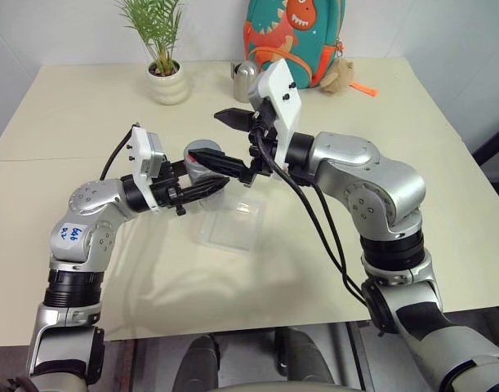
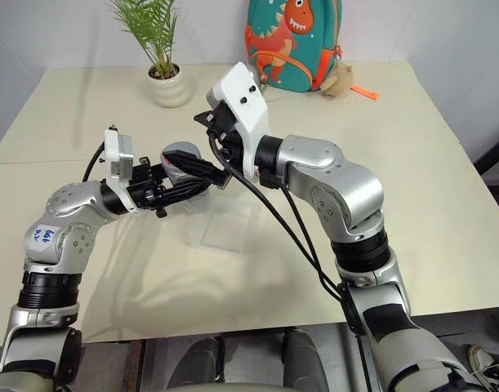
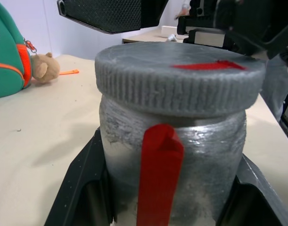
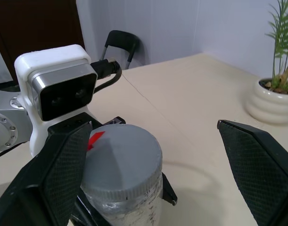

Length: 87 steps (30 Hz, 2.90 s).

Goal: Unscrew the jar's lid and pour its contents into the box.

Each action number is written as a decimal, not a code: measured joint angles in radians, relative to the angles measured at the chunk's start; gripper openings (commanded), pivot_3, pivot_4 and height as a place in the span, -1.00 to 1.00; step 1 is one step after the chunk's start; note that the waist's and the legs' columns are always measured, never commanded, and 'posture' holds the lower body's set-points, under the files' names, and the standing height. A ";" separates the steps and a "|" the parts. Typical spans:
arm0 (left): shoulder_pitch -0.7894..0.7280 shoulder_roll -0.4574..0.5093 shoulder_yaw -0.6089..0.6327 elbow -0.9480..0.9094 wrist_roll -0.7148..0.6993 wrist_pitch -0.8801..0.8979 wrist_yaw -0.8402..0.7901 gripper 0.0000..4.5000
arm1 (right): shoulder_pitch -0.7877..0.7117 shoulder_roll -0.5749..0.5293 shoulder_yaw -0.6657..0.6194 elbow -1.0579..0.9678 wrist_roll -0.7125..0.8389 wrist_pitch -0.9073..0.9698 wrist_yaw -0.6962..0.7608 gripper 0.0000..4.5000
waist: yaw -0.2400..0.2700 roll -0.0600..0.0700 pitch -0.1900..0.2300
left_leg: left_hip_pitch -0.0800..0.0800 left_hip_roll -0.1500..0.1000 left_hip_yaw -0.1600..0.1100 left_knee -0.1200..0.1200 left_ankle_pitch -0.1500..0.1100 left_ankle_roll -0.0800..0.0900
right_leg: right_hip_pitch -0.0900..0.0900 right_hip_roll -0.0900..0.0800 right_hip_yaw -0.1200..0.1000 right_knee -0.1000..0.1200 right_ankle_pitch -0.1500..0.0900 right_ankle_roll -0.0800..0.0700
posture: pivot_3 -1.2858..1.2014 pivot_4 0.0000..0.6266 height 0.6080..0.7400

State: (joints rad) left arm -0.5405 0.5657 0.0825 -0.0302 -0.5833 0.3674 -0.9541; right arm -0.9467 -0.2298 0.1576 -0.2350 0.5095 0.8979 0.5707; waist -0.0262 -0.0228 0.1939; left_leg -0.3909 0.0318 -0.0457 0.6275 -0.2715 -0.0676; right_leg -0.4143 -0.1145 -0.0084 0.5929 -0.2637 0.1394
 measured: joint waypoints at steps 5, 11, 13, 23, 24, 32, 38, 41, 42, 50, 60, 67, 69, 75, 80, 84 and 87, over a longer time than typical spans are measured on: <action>-0.003 -0.008 0.000 0.000 0.000 -0.010 0.001 -0.13 | 0.030 0.008 0.038 -0.003 0.006 0.047 0.000 1.00 | -0.001 0.000 0.000 | 0.000 0.000 0.000 0.000 0.000 0.000 | 0.000 0.000 0.000 0.000 0.000 0.000 | 0.03 -0.52 1.00; -0.003 -0.014 0.000 0.002 0.001 -0.012 0.002 -0.13 | 0.030 0.022 0.039 -0.008 -0.002 0.042 -0.017 1.00 | -0.001 0.000 0.000 | 0.000 0.000 0.000 0.000 0.000 0.000 | 0.000 0.000 0.000 0.000 0.000 0.000 | 0.03 -0.52 1.00; -0.003 -0.014 0.000 0.002 0.001 -0.012 0.002 -0.13 | 0.030 0.022 0.038 -0.008 -0.005 0.040 -0.018 1.00 | -0.001 0.000 0.000 | 0.000 0.000 0.000 0.000 0.000 0.000 | 0.000 0.000 0.000 0.000 0.000 0.000 | 0.03 -0.52 1.00; -0.003 -0.019 0.000 0.005 0.007 -0.021 0.006 -0.13 | 0.030 0.034 0.032 -0.008 -0.004 0.028 -0.019 0.74 | -0.001 0.000 0.000 | 0.000 0.000 0.000 0.000 0.000 0.000 | 0.000 0.000 0.000 0.000 0.000 0.000 | 0.03 -0.52 1.00; -0.003 -0.020 0.000 0.005 0.007 -0.021 0.006 -0.13 | 0.030 0.034 0.032 -0.008 -0.004 0.022 -0.019 0.61 | -0.001 0.000 0.000 | 0.000 0.000 0.000 0.000 0.000 0.000 | 0.000 0.000 0.000 0.000 0.000 0.000 | 0.03 -0.52 1.00; -0.003 -0.019 0.004 -0.002 0.007 -0.021 0.012 -0.13 | 0.038 0.036 0.030 -0.010 0.004 -0.003 0.001 0.15 | -0.001 0.000 0.000 | 0.000 0.000 0.000 0.001 0.000 0.000 | 0.000 0.000 0.000 0.001 0.000 0.000 | 0.03 -0.52 1.00; -0.034 -0.026 -0.018 0.006 -0.017 0.014 -0.071 -0.13 | 0.034 -0.059 0.022 0.015 0.027 -0.076 0.193 0.15 | 0.003 0.000 0.000 | 0.000 0.000 0.000 0.002 0.000 0.000 | 0.001 0.000 0.000 0.000 0.000 0.001 | 0.03 -0.52 1.00; -0.083 -0.029 -0.024 0.010 -0.061 0.059 -0.144 -0.13 | -0.035 -0.113 0.005 0.086 0.070 -0.094 0.357 0.15 | 0.000 0.000 0.000 | 0.000 0.000 0.000 0.002 0.000 0.001 | 0.001 0.000 0.000 0.000 0.001 0.001 | 0.03 -0.52 1.00; -0.100 -0.032 -0.024 0.012 -0.069 0.067 -0.163 -0.13 | -0.068 -0.128 0.005 0.112 0.075 -0.096 0.408 0.15 | 0.000 0.000 0.000 | 0.000 0.000 0.000 0.002 0.000 0.001 | 0.001 0.000 0.000 0.001 0.001 0.001 | 0.03 -0.52 1.00; -0.167 -0.038 -0.058 0.048 -0.077 0.100 -0.275 -0.13 | -0.216 -0.183 0.055 0.337 0.051 -0.178 0.726 0.15 | -0.003 0.000 0.000 | 0.000 0.000 0.000 0.002 0.000 0.001 | 0.000 0.001 0.001 0.000 0.001 0.002 | 0.03 -0.52 1.00; -0.152 -0.039 -0.061 0.048 -0.067 0.095 -0.274 -0.13 | -0.211 -0.173 0.049 0.354 0.031 -0.184 0.706 0.84 | -0.001 0.000 0.000 | 0.000 0.000 0.001 0.003 0.000 0.001 | 0.000 0.001 0.001 0.001 0.001 0.002 | 0.03 -0.52 1.00; -0.145 -0.039 -0.041 0.064 -0.043 0.065 -0.228 -0.13 | -0.159 -0.187 -0.022 0.326 0.032 -0.208 0.637 0.98 | 0.000 0.000 0.000 | 0.000 0.000 0.001 0.003 0.000 0.001 | 0.000 0.000 0.001 0.001 0.001 0.002 | 0.03 -0.52 1.00; -0.136 -0.048 -0.029 0.086 -0.036 0.038 -0.212 -0.13 | -0.140 -0.194 -0.051 0.305 0.041 -0.195 0.612 0.98 | 0.001 0.000 0.000 | 0.000 0.000 0.001 0.003 0.000 0.001 | 0.000 0.000 0.001 0.001 0.001 0.002 | 0.03 -0.52 1.00; -0.134 -0.100 -0.013 0.126 -0.006 -0.022 -0.148 -0.13 | -0.076 -0.157 -0.044 0.191 0.043 -0.154 0.493 0.98 | -0.002 0.000 0.000 | 0.000 0.000 0.001 0.003 0.000 0.001 | 0.000 0.000 0.001 0.002 0.001 0.002 | 0.03 -0.52 1.00; -0.135 -0.119 -0.014 0.124 -0.005 -0.022 -0.133 -0.13 | -0.072 -0.097 -0.028 0.179 0.024 -0.150 0.388 0.98 | 0.000 0.000 0.000 | 0.000 0.000 0.001 0.004 0.001 0.000 | 0.000 0.000 0.001 0.003 0.001 0.002 | 0.03 -0.52 1.00; -0.135 -0.119 -0.015 0.122 -0.006 -0.020 -0.133 -0.13 | -0.072 -0.073 -0.027 0.199 0.014 -0.166 0.352 0.98 | 0.000 0.000 0.000 | 0.000 0.000 0.001 0.004 0.001 0.000 | 0.000 0.000 0.001 0.003 0.001 0.002 | 0.03 -0.52 1.00; -0.135 -0.119 -0.019 0.121 -0.006 -0.018 -0.133 -0.13 | -0.072 -0.073 -0.026 0.220 -0.007 -0.192 0.346 0.98 | 0.000 0.000 0.000 | 0.000 0.000 0.001 0.004 0.001 0.000 | 0.000 0.000 0.001 0.003 0.001 0.002 | 0.03 -0.52 1.00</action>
State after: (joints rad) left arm -0.6754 0.4466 0.0639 0.0907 -0.5889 0.3489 -1.0871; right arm -1.0192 -0.3026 0.1318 -0.0152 0.5023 0.7057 0.9172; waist -0.0259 -0.0224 0.1942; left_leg -0.3905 0.0317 -0.0448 0.6312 -0.2710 -0.0672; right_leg -0.4138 -0.1141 -0.0073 0.5955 -0.2630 0.1410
